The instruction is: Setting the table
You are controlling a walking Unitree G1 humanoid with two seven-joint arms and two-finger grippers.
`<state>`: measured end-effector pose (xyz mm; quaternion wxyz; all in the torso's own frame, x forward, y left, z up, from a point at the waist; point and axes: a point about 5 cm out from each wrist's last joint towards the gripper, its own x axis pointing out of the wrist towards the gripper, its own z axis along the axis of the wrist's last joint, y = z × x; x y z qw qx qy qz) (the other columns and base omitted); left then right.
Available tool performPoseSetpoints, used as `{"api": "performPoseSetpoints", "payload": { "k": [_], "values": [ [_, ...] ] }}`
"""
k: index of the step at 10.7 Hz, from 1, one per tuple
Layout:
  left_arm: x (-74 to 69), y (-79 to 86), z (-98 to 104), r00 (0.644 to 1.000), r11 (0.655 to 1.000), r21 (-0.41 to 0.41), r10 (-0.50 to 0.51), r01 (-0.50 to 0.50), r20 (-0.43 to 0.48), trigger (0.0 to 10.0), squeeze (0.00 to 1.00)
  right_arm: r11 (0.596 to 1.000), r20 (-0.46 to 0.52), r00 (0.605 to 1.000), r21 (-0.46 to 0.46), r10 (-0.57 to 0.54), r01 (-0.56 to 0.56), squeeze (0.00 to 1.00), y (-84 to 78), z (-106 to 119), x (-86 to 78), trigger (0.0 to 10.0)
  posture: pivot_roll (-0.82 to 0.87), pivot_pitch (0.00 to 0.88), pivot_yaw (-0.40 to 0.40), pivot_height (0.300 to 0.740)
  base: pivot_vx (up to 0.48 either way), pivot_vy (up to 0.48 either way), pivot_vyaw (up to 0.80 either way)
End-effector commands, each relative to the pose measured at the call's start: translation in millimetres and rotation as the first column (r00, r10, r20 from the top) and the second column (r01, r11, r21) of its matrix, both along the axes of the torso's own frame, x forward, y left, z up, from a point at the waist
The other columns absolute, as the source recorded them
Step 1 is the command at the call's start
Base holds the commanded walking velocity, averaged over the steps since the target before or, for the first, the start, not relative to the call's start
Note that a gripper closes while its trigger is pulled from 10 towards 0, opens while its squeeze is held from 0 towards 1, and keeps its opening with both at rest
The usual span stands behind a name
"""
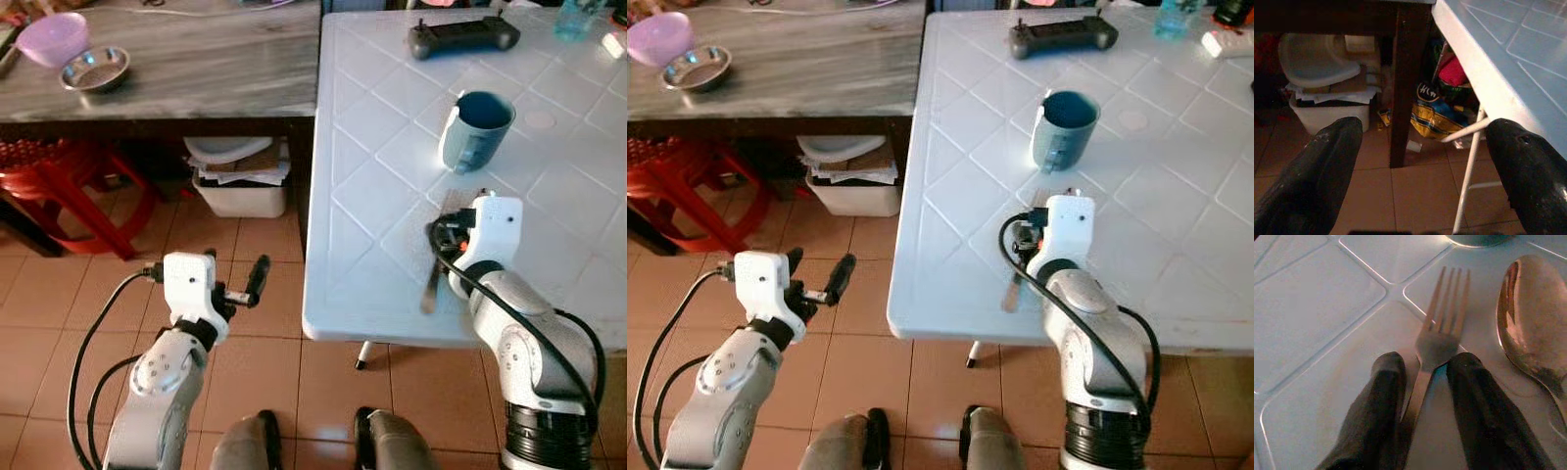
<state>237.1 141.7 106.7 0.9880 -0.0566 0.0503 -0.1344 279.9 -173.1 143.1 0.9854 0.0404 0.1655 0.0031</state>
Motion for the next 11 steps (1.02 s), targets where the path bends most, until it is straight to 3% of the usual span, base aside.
{"api": "performPoseSetpoints", "payload": {
  "k": [1,3,5,8,9,11],
  "values": [
    [-2.5,-0.2,1,1.000,1.000,0.008,-0.012,0.013,-0.002,10.0,0.00,0.998,-0.283,0.958,0.056,0.041,-0.027,0.00,6.1,-52,-16.5,0.0,0.02,0.232,0.079,0.740,0.000,0.000,0.00],
    [-3.6,-3.5,2,0.999,0.999,0.009,-0.039,0.039,-0.004,10.0,0.00,0.997,-0.302,0.951,0.058,0.067,-0.052,0.00,4.0,-58,-13.7,0.0,0.02,0.234,0.081,0.740,0.000,0.000,0.00],
    [-3.7,-4.4,2,0.999,0.999,0.009,-0.053,0.053,-0.003,10.0,0.00,0.996,-0.234,0.968,0.047,0.088,-0.079,0.00,0.1,-49,2.3,0.0,0.02,0.233,0.079,0.740,0.000,0.000,0.00],
    [-0.7,2.2,-3,1.000,0.999,0.050,0.015,-0.014,-0.020,10.0,0.00,0.962,-0.190,0.949,0.159,0.251,-0.223,0.00,34.8,-41,6.7,0.0,0.03,0.223,0.072,0.740,0.000,0.000,0.00],
    [1.5,6.8,-4,0.999,0.996,0.069,0.051,-0.050,-0.011,10.0,0.00,0.957,-0.123,0.951,0.109,0.283,-0.270,0.00,40.4,-32,10.4,0.0,0.03,0.217,0.069,0.740,0.000,0.371,0.00],
    [8.1,19.6,-3,0.986,0.980,0.111,0.166,-0.166,0.014,10.0,0.00,0.967,0.067,0.967,0.046,0.247,-0.251,0.00,40.4,-11,19.3,0.0,0.03,0.196,0.061,0.740,0.000,0.480,0.00]
  ]
}}
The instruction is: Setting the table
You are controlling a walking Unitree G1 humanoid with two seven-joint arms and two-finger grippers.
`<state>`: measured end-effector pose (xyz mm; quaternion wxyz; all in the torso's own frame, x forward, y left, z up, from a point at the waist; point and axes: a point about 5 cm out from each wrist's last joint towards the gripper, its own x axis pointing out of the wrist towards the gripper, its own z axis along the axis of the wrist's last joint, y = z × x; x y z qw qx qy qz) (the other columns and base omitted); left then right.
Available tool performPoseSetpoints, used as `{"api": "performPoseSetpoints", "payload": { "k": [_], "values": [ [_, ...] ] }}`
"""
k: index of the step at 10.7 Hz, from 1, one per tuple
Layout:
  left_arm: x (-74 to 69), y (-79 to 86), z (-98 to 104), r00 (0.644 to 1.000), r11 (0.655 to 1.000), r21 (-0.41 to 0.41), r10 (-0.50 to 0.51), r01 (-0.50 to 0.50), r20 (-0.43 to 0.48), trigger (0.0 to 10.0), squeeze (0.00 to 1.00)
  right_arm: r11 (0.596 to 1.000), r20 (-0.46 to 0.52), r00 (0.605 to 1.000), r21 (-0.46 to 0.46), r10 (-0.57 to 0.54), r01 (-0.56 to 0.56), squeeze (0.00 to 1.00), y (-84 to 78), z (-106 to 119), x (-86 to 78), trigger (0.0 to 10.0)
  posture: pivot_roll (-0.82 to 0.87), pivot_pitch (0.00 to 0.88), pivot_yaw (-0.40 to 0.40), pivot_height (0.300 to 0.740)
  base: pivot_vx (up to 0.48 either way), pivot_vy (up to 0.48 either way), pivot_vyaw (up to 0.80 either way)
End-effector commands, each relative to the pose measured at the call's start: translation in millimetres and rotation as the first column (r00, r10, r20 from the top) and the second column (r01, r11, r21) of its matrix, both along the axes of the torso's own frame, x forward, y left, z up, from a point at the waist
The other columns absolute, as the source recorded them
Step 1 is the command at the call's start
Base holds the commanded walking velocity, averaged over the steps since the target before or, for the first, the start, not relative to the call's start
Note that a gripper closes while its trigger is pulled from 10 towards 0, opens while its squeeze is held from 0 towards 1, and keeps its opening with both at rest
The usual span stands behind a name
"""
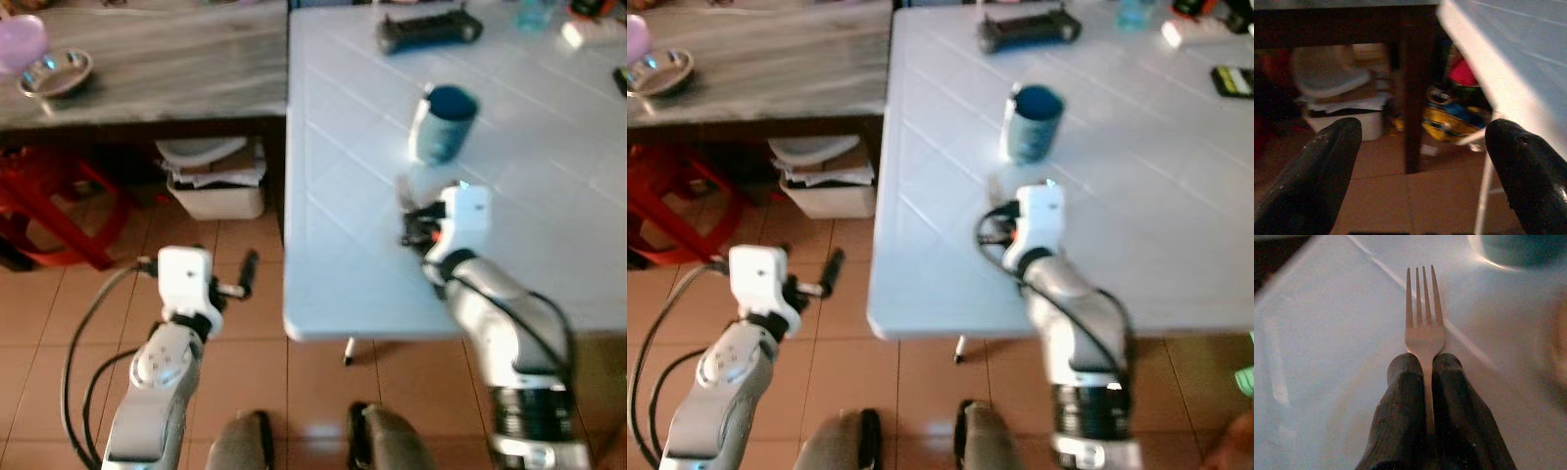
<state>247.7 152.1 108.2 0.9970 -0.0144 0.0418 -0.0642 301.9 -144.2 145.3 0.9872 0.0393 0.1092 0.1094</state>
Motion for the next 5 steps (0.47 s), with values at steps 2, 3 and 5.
{"api": "performPoseSetpoints", "payload": {
  "k": [2,3,5],
  "values": [
    [3.6,13.6,-2.4,0.996,0.996,0.007,0.087,-0.087,-0.002,10.0,0.00,0.999,-0.027,0.999,0.017,0.031,-0.031,0.00,11.6,-16.2,-3.6,0.0,0.03,0.182,0.054,0.740,0.000,0.480,0.00],
    [6.2,13.1,-2.0,0.996,0.996,0.008,0.093,-0.093,0.004,10.0,0.00,0.999,0.007,1.000,0.028,0.019,-0.019,0.00,13.1,-16.1,-1.2,0.0,0.03,0.177,0.054,0.740,0.000,0.480,0.00],
    [9.0,13.4,-1.7,0.995,0.995,0.006,0.104,-0.104,0.009,10.0,0.00,0.999,0.032,0.999,0.038,0.008,-0.009,0.00,11.8,-17.1,0.6,0.0,0.03,0.169,0.054,0.740,0.000,0.480,0.00]
  ]
}}
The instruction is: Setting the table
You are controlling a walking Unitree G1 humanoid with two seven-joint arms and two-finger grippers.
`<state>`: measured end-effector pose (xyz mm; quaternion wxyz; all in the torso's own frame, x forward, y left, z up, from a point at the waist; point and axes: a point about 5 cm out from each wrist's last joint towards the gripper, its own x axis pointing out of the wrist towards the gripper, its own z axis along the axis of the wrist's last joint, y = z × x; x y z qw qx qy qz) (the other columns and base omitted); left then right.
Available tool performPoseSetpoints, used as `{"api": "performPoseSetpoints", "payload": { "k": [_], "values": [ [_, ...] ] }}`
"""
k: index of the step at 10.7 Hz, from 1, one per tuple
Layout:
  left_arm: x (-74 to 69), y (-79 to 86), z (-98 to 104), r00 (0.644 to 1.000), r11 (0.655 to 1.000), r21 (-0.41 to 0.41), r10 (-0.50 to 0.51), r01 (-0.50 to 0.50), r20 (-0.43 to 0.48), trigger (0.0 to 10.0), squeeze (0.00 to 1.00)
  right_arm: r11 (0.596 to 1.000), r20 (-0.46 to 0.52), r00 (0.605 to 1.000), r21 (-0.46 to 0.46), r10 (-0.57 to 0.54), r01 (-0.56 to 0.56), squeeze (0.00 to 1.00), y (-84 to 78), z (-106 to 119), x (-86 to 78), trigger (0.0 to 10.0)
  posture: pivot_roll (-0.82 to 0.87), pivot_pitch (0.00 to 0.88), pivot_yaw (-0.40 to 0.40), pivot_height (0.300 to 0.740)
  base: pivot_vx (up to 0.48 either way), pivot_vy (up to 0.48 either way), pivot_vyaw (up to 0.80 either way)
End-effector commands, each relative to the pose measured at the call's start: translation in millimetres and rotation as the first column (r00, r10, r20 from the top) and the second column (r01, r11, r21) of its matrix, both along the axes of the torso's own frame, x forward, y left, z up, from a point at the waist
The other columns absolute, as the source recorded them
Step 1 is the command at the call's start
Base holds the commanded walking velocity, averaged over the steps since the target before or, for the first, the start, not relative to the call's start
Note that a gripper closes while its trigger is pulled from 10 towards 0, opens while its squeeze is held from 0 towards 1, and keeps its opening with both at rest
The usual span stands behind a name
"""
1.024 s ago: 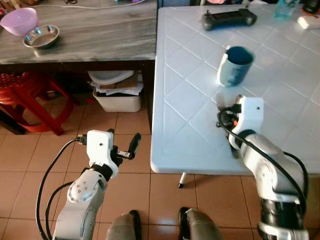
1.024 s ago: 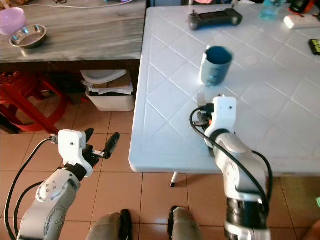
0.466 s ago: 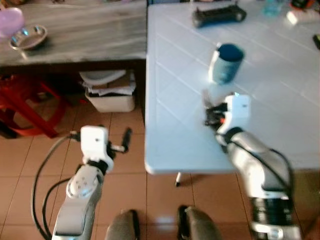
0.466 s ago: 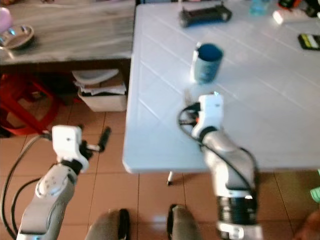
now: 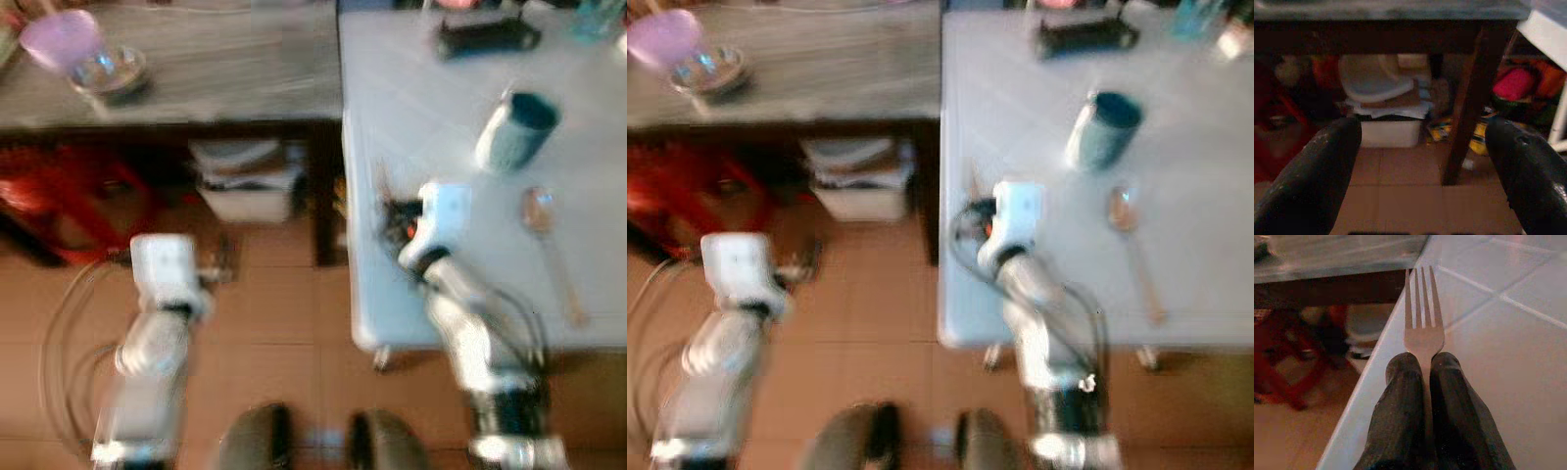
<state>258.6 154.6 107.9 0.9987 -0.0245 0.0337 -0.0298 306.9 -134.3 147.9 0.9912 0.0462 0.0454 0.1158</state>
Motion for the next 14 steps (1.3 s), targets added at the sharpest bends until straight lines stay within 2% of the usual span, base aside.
{"api": "performPoseSetpoints", "payload": {
  "k": [1,3,5,7,9,11,12,13,14],
  "values": [
    [-1.1,13.9,-1,0.998,0.998,0.032,0.059,-0.059,0.001,10.0,0.00,1.000,-0.075,0.997,0.003,-0.002,0.002,0.00,-0.7,-22,-5.9,0.0,0.03,0.163,0.054,0.740,0.000,0.480,0.00],
    [-0.5,20.3,-7,0.991,0.990,0.032,0.136,-0.136,0.012,10.0,0.00,0.994,0.089,0.994,-0.077,-0.067,0.074,0.00,-15.6,-18,-13.3,0.0,0.03,0.129,0.053,0.740,0.000,0.480,0.00],
    [-4.9,12.2,-16,0.990,0.990,0.011,0.139,-0.139,0.009,10.0,0.00,0.978,0.180,0.976,-0.147,-0.120,0.148,0.00,-26.0,-25,-25.3,0.0,0.02,0.066,0.054,0.740,0.000,0.480,0.00],
    [-1.7,7.1,-17,0.990,0.991,0.000,0.136,-0.137,0.026,10.0,0.00,0.972,0.214,0.963,-0.133,-0.165,0.196,0.00,-28.2,-24,-28.4,0.0,0.02,0.013,0.061,0.740,0.000,0.480,0.00],
    [1.2,0.0,-13,0.993,0.994,0.000,0.106,-0.106,0.048,10.0,0.00,0.971,0.250,0.956,-0.139,-0.156,0.195,0.00,-25.4,-20,-27.6,0.0,0.00,0.047,0.061,0.740,0.000,0.480,0.00],
    [-12.9,-4.8,-11,0.996,0.997,0.005,0.070,-0.071,0.063,10.0,0.00,0.976,0.244,0.958,-0.112,-0.153,0.185,0.00,-26.8,-12,-38.2,0.0,0.00,0.094,0.056,0.740,0.000,0.141,0.00],
    [-20.5,-4.6,-23,0.999,0.998,0.037,0.044,-0.045,0.029,10.0,0.00,0.981,0.212,0.971,-0.133,-0.109,0.139,0.00,-20.9,-22,-45.3,9.4,0.01,0.108,0.059,0.740,0.000,0.000,0.00],
    [-24.5,-2.3,-33,0.999,0.998,0.049,0.050,-0.050,0.005,10.0,0.00,0.977,0.191,0.975,-0.155,-0.115,0.146,0.00,-23.0,-32,-48.2,10.0,0.02,0.150,0.072,0.740,0.000,0.000,0.00],
    [-28.8,3.9,-39,0.998,0.995,0.086,0.054,-0.050,-0.036,10.0,0.00,0.965,0.160,0.977,-0.198,-0.139,0.170,0.00,-30.0,-39,-48.0,10.0,0.02,0.177,0.080,0.740,0.000,0.000,0.00]
  ]
}}
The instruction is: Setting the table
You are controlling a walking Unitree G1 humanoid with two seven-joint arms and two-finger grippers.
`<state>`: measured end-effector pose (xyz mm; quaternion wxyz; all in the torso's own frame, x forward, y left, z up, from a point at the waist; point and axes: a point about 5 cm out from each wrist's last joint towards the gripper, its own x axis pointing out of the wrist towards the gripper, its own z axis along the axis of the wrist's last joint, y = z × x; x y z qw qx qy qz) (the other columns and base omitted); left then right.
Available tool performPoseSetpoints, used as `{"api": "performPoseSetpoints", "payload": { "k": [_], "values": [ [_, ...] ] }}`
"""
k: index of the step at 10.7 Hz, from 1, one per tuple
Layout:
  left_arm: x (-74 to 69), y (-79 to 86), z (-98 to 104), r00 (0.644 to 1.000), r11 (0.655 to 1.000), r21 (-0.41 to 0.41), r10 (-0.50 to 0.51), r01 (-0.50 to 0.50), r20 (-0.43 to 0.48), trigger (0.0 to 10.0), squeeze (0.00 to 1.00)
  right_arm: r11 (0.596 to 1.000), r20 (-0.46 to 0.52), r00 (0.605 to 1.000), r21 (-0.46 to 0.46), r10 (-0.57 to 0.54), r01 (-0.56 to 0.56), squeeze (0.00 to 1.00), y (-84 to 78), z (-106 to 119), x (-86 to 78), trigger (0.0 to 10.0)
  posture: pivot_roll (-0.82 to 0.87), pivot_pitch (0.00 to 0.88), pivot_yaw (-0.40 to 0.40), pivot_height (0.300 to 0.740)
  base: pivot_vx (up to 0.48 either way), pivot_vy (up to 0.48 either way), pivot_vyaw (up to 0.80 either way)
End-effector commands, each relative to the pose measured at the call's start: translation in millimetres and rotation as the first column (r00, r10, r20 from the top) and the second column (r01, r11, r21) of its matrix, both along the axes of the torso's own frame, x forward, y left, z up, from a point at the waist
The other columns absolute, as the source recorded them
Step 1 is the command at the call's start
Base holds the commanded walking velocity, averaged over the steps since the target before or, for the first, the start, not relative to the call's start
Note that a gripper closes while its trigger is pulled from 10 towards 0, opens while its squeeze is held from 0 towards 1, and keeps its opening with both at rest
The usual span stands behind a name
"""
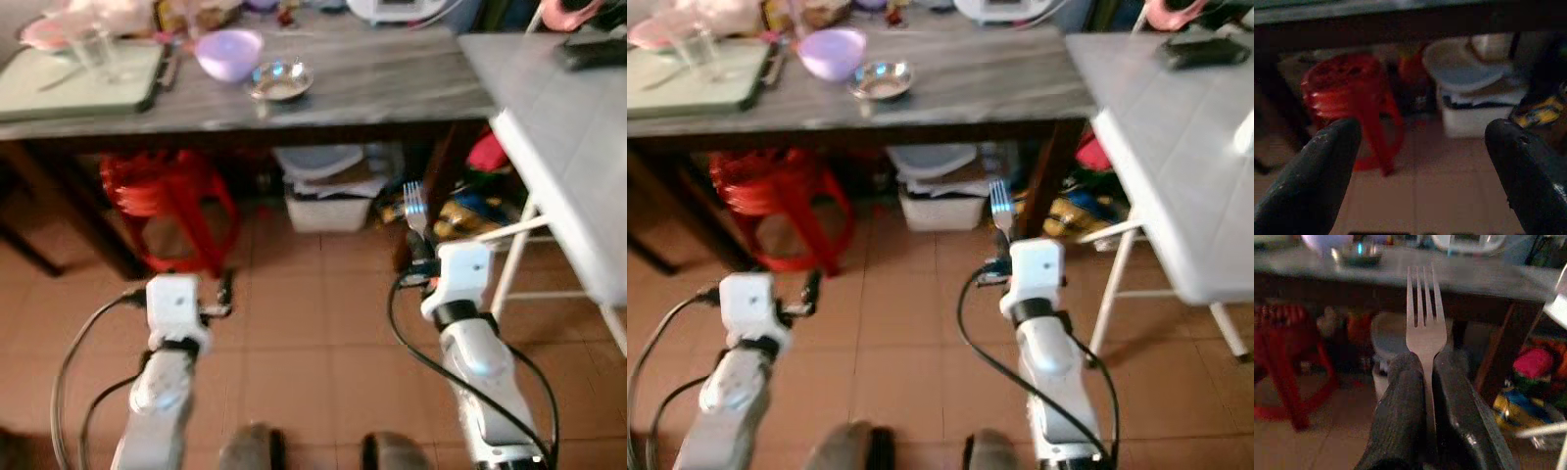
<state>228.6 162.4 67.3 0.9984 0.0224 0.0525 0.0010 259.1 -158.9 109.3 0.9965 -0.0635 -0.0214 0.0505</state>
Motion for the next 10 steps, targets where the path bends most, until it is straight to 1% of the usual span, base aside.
{"api": "performPoseSetpoints", "payload": {
  "k": [1,2,3,4,5,6,7,8,9,10],
  "values": [
    [-5.0,3.2,-4,1.000,1.000,0.029,0.004,-0.003,-0.020,10.0,0.00,1.000,0.001,1.000,-0.028,-0.008,0.008,0.00,-5.1,0,-2.8,10.0,0.02,0.172,0.086,0.740,0.000,0.000,0.00],
    [-4.8,6.5,1,1.000,1.000,0.023,0.005,-0.004,-0.010,10.0,0.00,1.000,0.018,1.000,-0.022,0.010,-0.010,0.00,-3.1,6,-3.3,10.0,0.02,0.163,0.089,0.740,0.000,0.000,0.00],
    [7.3,6.9,16,0.999,1.000,0.010,0.005,-0.006,0.040,10.0,0.00,1.000,0.034,0.999,-0.008,0.006,-0.006,0.00,-2.2,15,5.2,10.0,0.03,0.177,0.084,0.740,0.000,0.000,0.00],
    [26.9,1.6,34,0.995,1.000,0.005,-0.005,0.005,0.097,10.0,0.00,1.000,0.046,0.999,0.030,-0.005,0.004,0.00,-0.6,25,22.8,10.0,0.04,0.169,0.081,0.740,0.000,0.000,0.00],
    [38.2,-4.7,44,0.989,0.999,0.008,-0.032,0.032,0.146,10.0,0.00,0.999,0.073,0.997,0.028,0.013,-0.015,0.00,2.6,29,32.2,10.0,0.05,0.158,0.070,0.740,0.000,0.000,0.00],
    [35.8,0.6,38,0.987,1.000,0.027,-0.005,0.001,0.160,10.0,0.00,1.000,0.063,0.998,0.004,0.014,-0.014,0.00,-0.5,18,30.9,10.0,0.05,0.130,0.058,0.740,0.000,0.000,0.00],
    [38.1,6.0,40,0.987,0.999,0.011,0.031,-0.033,0.160,10.0,0.00,0.999,0.052,0.999,0.032,-0.005,0.003,0.00,-4.1,22,35.4,10.0,0.06,0.088,0.050,0.740,0.000,0.000,0.00],
    [41.0,8.7,43,0.986,0.999,0.005,0.041,-0.043,0.161,10.0,0.00,1.000,0.088,0.996,0.010,0.023,-0.024,0.00,-3.4,33,41.2,10.0,0.05,0.068,0.048,0.740,0.000,0.000,0.00],
    [43.6,9.1,36,0.986,0.998,0.020,0.055,-0.059,0.155,10.0,0.00,1.000,0.075,0.997,0.005,0.027,-0.027,0.00,-4.1,30,48.1,10.0,0.06,0.042,0.062,0.740,0.000,0.000,0.00],
    [45.0,9.8,37,0.984,0.997,0.025,0.064,-0.069,0.167,10.0,0.00,0.998,0.114,0.992,-0.003,0.055,-0.055,0.00,-0.4,37,51.5,10.0,0.05,0.044,0.077,0.740,0.000,0.000,0.00]
  ]
}}
